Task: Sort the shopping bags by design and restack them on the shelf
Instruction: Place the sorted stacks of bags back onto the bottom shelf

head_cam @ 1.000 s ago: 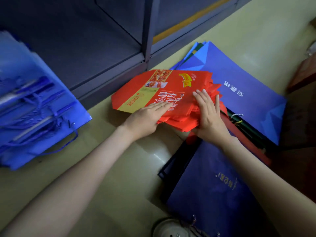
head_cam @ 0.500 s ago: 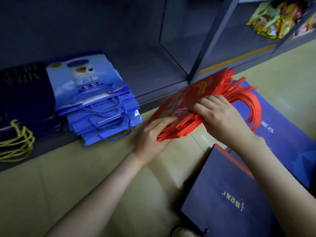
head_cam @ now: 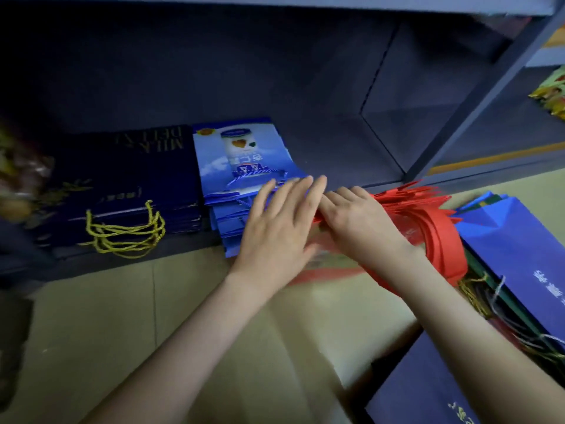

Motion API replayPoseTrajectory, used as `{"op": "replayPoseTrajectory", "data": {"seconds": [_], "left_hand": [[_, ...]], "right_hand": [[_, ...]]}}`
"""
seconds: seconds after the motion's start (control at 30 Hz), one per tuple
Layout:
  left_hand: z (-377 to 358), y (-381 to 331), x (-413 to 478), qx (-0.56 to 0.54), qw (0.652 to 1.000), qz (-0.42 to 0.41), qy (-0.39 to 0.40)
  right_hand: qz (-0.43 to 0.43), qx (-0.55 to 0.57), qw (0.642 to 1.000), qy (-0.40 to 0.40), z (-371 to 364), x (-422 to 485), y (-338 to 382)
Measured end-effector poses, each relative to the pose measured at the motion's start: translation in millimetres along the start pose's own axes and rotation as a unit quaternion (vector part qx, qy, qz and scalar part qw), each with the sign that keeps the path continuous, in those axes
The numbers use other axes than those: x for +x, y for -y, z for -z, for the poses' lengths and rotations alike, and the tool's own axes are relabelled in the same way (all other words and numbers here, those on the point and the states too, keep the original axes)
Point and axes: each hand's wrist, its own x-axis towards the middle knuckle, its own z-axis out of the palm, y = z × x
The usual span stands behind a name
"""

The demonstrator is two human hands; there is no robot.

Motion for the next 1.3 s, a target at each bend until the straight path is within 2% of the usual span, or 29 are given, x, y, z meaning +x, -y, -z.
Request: {"op": "replayPoseTrajectory", "data": {"seconds": [0.07, 0.1, 0.17, 0.27, 0.33, 0.43, 0.53, 0.73, 0.87, 1.0, 1.13, 1.3], "left_hand": [[2, 3, 13, 0.073, 0.991, 0.026, 0.106], [1, 6, 18, 0.088, 0.984, 0.040, 0.153], [-3, 12, 19, 0.091, 0.975, 0.054, 0.194], [-4, 8, 16, 0.098, 0.976, 0.041, 0.192], [-2, 1, 17, 0.095, 0.978, 0.021, 0.185], [1, -11, 24, 0.084, 0.981, -0.007, 0.176], [8, -26, 28, 0.091, 0.985, -0.069, 0.133], [17, -60, 36, 0.018, 0.995, -0.078, -0.062], [32, -87, 54, 0.008, 0.978, -0.088, -0.188], [34, -95, 83, -0.006, 0.951, -0.118, -0.287], [10, -79, 107, 0.011, 0.944, -0.164, -0.288], [-22, -44, 105, 0.061, 0.952, -0.174, -0.244]], "right_hand": [[0.000, 0.012, 1.000, -0.001, 0, 6, 3], [-0.011, 0.010, 1.000, 0.018, -2, 5, 2], [-0.045, -0.022, 0.994, 0.095, -4, -1, -4], [-0.072, -0.026, 0.980, 0.186, -1, -7, -12], [-0.073, 0.009, 0.981, 0.179, -4, -10, -15], [-0.072, 0.053, 0.988, 0.123, -1, -21, -14], [-0.070, 0.042, 0.995, 0.051, 5, -40, -21], [-0.082, -0.068, 0.994, -0.039, 63, -58, -49], [-0.077, -0.132, 0.985, -0.073, 111, -68, -63], [-0.074, -0.208, 0.962, -0.160, 127, -63, -84], [-0.087, -0.222, 0.951, -0.198, 93, -47, -108], [-0.077, -0.152, 0.960, -0.222, 29, -24, -111]]}}
